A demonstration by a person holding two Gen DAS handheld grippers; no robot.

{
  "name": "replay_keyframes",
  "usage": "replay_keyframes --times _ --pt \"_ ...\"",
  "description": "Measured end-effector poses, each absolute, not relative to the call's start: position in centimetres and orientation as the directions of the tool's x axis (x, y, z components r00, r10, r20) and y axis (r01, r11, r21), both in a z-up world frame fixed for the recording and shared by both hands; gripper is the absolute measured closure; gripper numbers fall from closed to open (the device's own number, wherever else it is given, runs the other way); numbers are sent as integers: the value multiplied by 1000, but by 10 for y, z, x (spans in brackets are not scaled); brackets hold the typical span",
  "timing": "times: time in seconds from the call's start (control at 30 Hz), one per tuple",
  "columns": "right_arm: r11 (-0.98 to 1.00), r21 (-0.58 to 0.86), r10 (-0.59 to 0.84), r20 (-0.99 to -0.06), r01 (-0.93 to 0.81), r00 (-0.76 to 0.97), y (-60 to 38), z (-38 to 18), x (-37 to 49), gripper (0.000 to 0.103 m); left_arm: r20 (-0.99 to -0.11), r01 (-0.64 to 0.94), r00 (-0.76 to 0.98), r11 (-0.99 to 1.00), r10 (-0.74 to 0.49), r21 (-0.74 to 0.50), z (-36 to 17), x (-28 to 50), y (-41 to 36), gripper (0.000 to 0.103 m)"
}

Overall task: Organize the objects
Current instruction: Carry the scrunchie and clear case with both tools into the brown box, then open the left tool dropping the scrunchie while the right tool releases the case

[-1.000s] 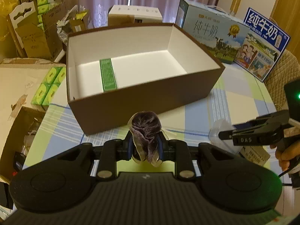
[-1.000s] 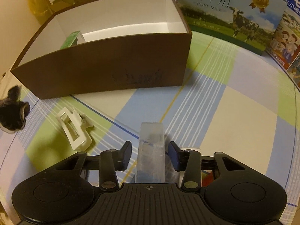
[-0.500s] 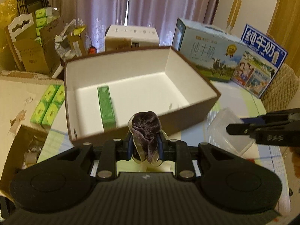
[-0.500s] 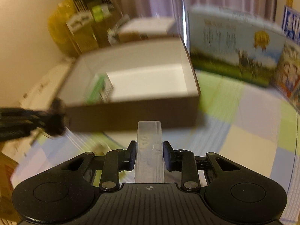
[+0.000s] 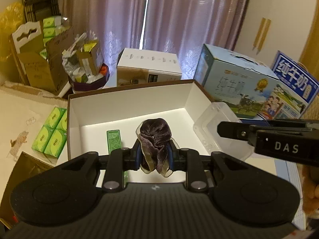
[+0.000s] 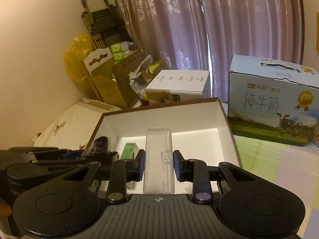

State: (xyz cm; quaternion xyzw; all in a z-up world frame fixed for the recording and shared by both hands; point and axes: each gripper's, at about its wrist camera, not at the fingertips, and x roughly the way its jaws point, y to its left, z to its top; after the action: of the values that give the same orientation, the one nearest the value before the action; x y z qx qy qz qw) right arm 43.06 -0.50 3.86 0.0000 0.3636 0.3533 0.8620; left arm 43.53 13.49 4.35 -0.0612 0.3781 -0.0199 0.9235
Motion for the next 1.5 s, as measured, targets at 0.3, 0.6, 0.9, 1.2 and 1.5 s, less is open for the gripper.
replay_keyframes --times 0.3,0.6,0.9,1.2,1.5 --pt "794 256 556 -674 -552 487 20 1 470 77 -758 -44 648 990 -75 -135 9 475 145 82" --pt "824 247 495 -751 -509 437 27 -43 489 77 -813 -35 575 990 -90 -134 -29 498 144 82" --pt "837 256 477 -776 -484 414 27 -60 500 77 -847 -34 524 992 -85 -120 -48 510 142 82" --pt "842 265 476 -776 -470 413 26 -64 504 77 -858 -33 505 991 -93 -128 -53 517 143 66" --pt "844 281 479 -780 -458 404 25 -66 506 76 -850 -37 518 991 -93 -131 -46 514 150 56"
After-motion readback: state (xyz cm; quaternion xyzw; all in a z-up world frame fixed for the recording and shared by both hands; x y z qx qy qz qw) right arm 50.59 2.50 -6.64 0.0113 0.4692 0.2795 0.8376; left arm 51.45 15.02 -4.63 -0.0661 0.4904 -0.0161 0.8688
